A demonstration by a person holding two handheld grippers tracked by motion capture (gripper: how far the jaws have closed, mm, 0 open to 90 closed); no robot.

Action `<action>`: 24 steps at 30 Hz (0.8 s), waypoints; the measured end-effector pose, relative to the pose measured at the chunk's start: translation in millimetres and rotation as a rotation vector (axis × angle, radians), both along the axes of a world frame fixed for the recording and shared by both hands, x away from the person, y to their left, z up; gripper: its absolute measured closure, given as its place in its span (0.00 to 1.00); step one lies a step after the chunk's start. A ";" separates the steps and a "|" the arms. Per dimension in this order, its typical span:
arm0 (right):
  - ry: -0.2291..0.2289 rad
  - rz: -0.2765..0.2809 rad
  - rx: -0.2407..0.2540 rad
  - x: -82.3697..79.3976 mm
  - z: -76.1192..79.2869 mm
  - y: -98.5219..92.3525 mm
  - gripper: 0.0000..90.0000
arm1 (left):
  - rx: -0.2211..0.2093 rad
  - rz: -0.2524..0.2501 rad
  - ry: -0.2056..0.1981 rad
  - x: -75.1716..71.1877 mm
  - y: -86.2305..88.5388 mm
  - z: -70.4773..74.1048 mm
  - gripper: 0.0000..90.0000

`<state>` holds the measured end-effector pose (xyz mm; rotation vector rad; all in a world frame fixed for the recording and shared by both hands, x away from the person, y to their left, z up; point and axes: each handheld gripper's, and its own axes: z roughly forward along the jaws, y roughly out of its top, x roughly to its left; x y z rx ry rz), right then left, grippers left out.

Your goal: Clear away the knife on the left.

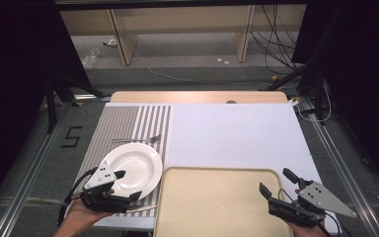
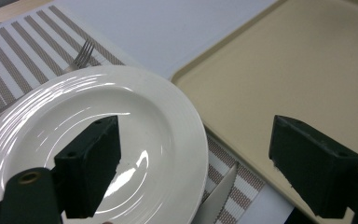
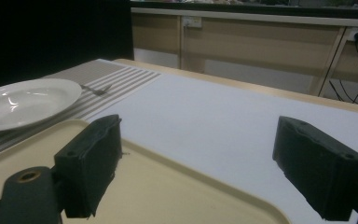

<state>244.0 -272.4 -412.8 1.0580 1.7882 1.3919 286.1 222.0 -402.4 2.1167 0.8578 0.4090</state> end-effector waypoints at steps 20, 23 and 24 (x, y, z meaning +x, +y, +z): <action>0.007 0.004 0.000 0.0 -0.3 0.3 0.18 | 0.149 -0.035 0.102 -5.3 11.9 -2.5 0.20; 0.011 0.004 0.000 -0.2 -0.2 0.0 0.18 | 0.175 -0.042 0.120 -5.5 13.9 -4.3 0.20; 0.010 0.004 -0.001 0.0 -0.2 0.0 0.18 | 0.180 -0.041 0.123 -6.0 14.5 -5.2 0.20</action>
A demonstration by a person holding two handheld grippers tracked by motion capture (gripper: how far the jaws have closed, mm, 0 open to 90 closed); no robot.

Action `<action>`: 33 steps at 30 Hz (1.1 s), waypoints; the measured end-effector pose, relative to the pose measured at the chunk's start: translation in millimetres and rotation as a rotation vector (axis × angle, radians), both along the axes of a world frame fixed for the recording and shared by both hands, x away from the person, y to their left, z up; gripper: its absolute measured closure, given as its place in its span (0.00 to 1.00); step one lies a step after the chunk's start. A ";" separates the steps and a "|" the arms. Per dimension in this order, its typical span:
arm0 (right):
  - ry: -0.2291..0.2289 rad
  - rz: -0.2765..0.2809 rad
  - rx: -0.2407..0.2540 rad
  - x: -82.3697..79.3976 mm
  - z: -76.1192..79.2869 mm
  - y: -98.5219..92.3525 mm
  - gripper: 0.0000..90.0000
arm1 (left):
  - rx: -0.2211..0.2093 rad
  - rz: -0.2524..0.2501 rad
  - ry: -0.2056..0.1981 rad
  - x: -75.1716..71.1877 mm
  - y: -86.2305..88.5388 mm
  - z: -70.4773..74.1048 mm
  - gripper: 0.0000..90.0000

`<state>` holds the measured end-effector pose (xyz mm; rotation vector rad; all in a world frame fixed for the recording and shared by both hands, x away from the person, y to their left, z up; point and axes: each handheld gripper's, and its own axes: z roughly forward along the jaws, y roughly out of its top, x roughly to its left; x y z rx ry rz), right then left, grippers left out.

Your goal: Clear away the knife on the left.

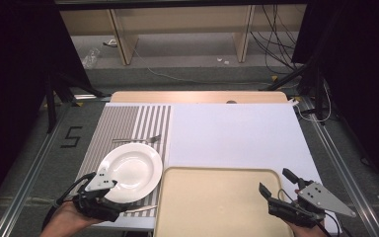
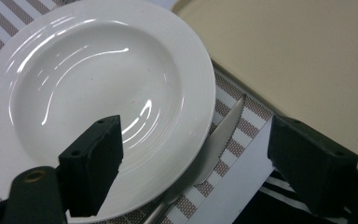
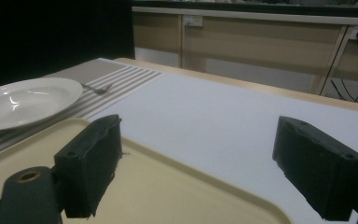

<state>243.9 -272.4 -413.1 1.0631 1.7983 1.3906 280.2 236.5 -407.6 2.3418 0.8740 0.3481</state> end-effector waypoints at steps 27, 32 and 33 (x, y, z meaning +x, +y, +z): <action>0.001 0.005 -0.005 0.5 -0.7 0.8 0.18 | 0.135 0.032 0.144 -5.4 27.5 -15.4 0.28; 0.000 0.006 -0.006 0.4 -0.6 0.8 0.18 | 0.160 0.046 0.172 -3.4 31.0 -20.7 0.26; 0.000 0.007 -0.006 0.5 -0.7 0.8 0.19 | 0.167 0.048 0.183 -3.1 32.0 -22.2 0.26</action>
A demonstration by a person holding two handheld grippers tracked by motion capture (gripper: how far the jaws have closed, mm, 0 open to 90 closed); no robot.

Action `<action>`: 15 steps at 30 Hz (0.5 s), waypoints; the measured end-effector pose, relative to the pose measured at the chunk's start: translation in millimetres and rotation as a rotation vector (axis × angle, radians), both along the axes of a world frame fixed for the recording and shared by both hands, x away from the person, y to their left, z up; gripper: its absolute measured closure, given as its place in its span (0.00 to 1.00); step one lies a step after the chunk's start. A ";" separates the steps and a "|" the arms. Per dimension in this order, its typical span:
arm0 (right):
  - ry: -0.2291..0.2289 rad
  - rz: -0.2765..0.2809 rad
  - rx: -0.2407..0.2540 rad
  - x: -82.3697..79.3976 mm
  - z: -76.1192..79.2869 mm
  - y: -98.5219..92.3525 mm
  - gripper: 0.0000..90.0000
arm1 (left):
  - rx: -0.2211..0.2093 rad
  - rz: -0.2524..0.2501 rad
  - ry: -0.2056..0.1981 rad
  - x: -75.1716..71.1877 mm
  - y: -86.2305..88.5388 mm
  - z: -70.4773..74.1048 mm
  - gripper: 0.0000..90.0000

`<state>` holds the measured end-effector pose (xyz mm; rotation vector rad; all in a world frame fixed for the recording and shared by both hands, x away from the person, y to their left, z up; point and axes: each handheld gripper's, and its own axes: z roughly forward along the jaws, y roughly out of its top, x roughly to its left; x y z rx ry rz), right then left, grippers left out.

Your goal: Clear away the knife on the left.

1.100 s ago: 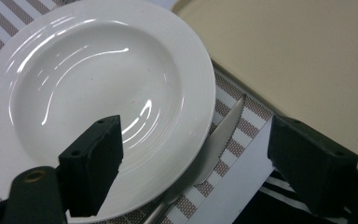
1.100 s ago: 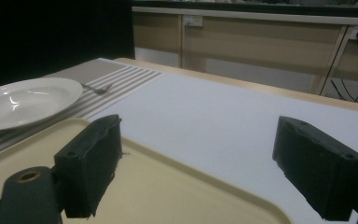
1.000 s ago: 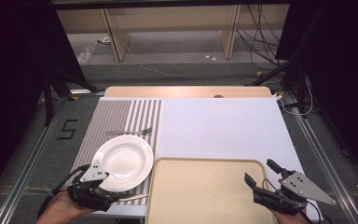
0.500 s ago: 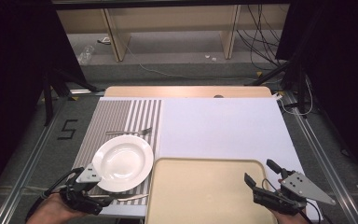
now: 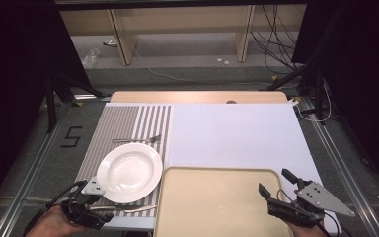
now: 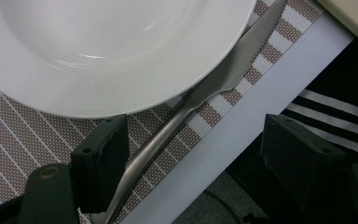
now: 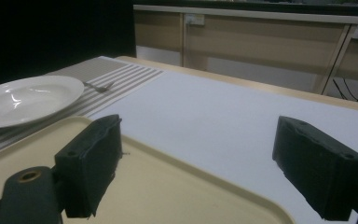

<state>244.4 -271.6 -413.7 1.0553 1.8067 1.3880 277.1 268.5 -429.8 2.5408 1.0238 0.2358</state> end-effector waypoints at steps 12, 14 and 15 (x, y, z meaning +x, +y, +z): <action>0.006 0.002 0.003 0.2 -0.3 0.5 0.19 | 0.050 0.001 0.068 9.5 2.2 -14.9 0.30; 0.006 0.002 0.005 0.2 -0.3 0.3 0.19 | 0.051 0.002 0.074 10.6 2.8 -15.6 0.31; 0.006 0.002 0.005 0.2 -0.3 0.3 0.19 | 0.050 0.002 0.075 11.2 3.0 -16.2 0.31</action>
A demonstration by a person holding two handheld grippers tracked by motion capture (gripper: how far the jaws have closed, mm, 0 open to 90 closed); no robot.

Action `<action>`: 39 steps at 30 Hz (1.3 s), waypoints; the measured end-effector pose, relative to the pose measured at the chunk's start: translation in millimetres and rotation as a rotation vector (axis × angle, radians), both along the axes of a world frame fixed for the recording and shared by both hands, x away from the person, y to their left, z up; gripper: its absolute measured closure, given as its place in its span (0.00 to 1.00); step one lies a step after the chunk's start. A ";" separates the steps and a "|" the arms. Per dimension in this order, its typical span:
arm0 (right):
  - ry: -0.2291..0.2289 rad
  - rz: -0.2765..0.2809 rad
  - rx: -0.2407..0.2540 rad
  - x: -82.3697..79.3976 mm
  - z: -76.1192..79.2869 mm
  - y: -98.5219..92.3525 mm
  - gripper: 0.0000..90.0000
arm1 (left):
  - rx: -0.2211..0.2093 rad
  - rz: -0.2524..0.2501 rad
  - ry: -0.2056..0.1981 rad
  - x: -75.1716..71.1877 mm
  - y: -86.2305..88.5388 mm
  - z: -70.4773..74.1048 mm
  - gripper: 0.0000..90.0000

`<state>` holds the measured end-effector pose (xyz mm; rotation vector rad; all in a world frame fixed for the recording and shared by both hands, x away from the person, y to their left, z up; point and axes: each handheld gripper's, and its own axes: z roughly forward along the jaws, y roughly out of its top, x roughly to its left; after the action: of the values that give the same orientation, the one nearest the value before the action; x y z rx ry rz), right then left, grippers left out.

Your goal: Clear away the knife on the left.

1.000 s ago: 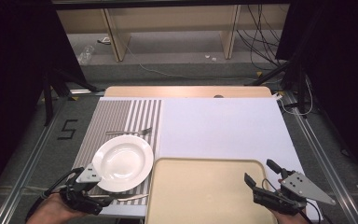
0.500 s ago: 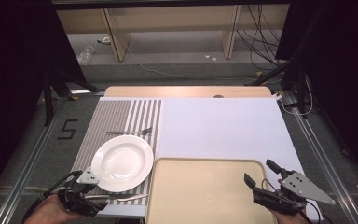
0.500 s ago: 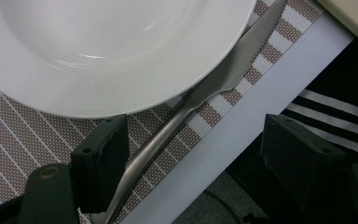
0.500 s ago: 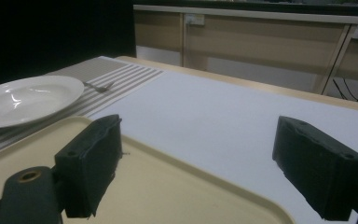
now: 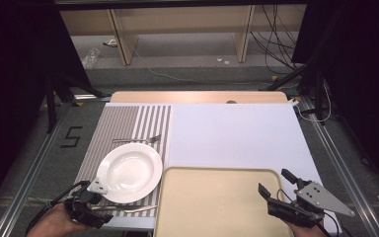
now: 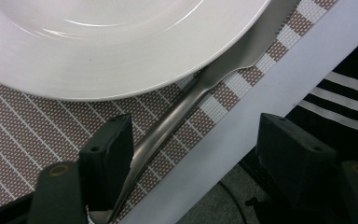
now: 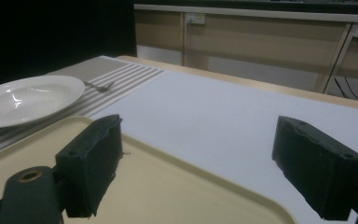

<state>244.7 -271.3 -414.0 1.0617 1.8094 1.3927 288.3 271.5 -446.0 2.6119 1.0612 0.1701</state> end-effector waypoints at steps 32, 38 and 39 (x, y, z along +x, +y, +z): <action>0.010 0.004 0.018 0.9 0.0 -1.4 0.19 | 0.068 -0.073 0.046 17.3 -11.0 -18.3 0.50; 0.012 0.003 0.016 0.8 0.1 -1.6 0.19 | 0.097 -0.111 0.031 14.7 -13.2 -18.1 0.60; 0.012 0.003 0.018 0.9 0.1 -1.6 0.19 | 0.103 -0.115 0.030 14.1 -13.6 -18.0 0.60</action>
<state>245.5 -272.9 -414.0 1.0791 1.8106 1.4095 302.3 257.9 -464.0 2.7671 0.9316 0.1635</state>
